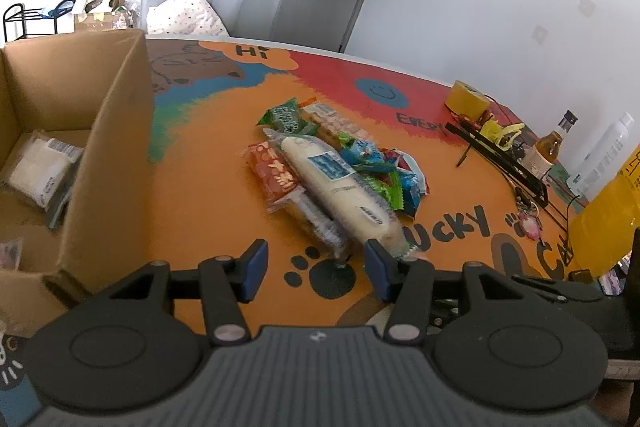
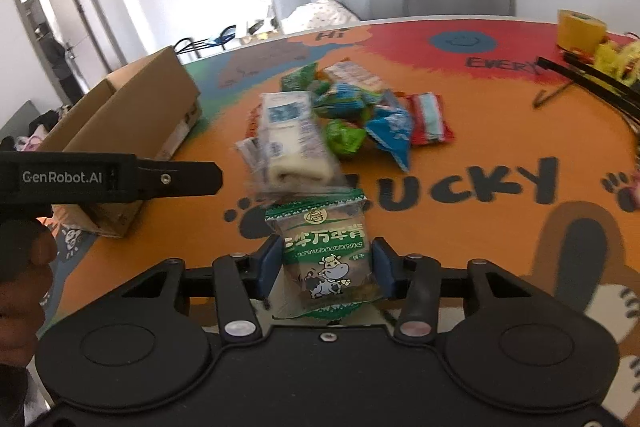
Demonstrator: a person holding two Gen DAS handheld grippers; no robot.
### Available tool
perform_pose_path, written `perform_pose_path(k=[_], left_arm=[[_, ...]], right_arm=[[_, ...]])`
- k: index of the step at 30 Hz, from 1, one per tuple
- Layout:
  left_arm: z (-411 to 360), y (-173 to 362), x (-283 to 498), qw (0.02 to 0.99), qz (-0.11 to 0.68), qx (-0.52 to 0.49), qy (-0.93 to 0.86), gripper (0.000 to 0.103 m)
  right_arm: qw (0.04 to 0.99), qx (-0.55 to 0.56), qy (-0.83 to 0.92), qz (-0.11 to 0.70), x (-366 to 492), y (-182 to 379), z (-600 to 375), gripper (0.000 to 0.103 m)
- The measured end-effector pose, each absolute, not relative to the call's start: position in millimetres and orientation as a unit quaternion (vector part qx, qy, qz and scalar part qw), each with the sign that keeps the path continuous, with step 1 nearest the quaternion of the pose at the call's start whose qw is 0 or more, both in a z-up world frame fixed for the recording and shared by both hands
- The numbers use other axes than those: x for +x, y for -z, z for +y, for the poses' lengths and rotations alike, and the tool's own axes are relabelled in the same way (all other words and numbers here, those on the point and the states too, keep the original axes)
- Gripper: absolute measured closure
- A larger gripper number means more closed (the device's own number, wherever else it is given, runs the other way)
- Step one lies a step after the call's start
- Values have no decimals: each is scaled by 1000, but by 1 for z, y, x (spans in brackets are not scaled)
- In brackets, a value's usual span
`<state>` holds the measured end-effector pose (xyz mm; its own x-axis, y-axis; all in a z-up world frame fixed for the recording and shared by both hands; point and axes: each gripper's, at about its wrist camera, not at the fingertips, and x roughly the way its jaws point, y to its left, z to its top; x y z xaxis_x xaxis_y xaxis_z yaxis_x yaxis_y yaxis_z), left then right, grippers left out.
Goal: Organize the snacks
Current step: 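Grasp the small clear wrapped snack with the left gripper while the right holds the green bag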
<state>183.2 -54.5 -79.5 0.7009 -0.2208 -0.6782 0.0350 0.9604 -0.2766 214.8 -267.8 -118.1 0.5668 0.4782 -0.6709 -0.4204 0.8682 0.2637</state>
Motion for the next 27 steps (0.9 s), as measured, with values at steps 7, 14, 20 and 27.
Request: perform_pose_path(k=[7, 14, 20, 27], left_arm=[[-67, 81, 193, 912, 384, -122, 79, 45], [-80, 89, 202, 908, 390, -126, 86, 41], [-89, 96, 212, 907, 397, -122, 69, 37], [-93, 86, 217, 922, 369, -105, 47, 37]], right_arm=[[891, 40, -225, 392, 212, 116, -285, 57], [900, 50, -184, 392, 213, 117, -310, 57], [904, 55, -166, 390, 214, 118, -322, 57], [907, 67, -150, 387, 212, 119, -337, 57]])
